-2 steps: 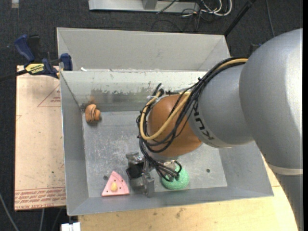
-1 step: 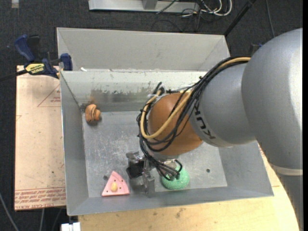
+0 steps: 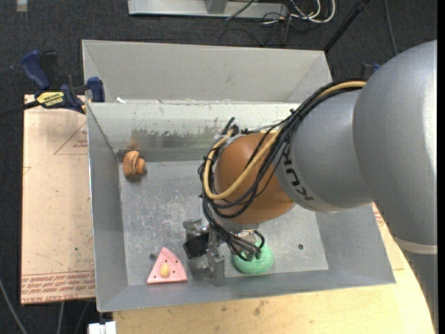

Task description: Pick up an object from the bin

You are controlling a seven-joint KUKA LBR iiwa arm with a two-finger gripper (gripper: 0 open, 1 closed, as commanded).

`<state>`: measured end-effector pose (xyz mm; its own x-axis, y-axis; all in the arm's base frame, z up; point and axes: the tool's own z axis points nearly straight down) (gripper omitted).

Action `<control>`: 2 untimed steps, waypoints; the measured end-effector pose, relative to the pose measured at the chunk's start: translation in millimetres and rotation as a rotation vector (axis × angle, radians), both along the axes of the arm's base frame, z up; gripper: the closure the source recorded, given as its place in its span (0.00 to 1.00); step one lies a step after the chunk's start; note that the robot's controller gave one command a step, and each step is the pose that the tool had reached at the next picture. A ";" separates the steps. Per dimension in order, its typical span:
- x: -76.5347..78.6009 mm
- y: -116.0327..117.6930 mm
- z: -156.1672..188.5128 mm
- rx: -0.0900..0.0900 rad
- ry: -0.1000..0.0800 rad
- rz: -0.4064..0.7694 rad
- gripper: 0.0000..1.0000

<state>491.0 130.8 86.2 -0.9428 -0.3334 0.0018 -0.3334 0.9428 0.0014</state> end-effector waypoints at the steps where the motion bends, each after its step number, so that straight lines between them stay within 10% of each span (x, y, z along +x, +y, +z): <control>1: -0.8 -0.1 14.7 0.000 0.002 0.000 1.00; 2: 0.8 0.4 26.4 0.001 -0.005 0.000 1.00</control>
Offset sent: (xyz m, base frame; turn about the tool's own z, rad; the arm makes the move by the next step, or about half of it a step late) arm 0.0000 0.0000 0.0350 0.0000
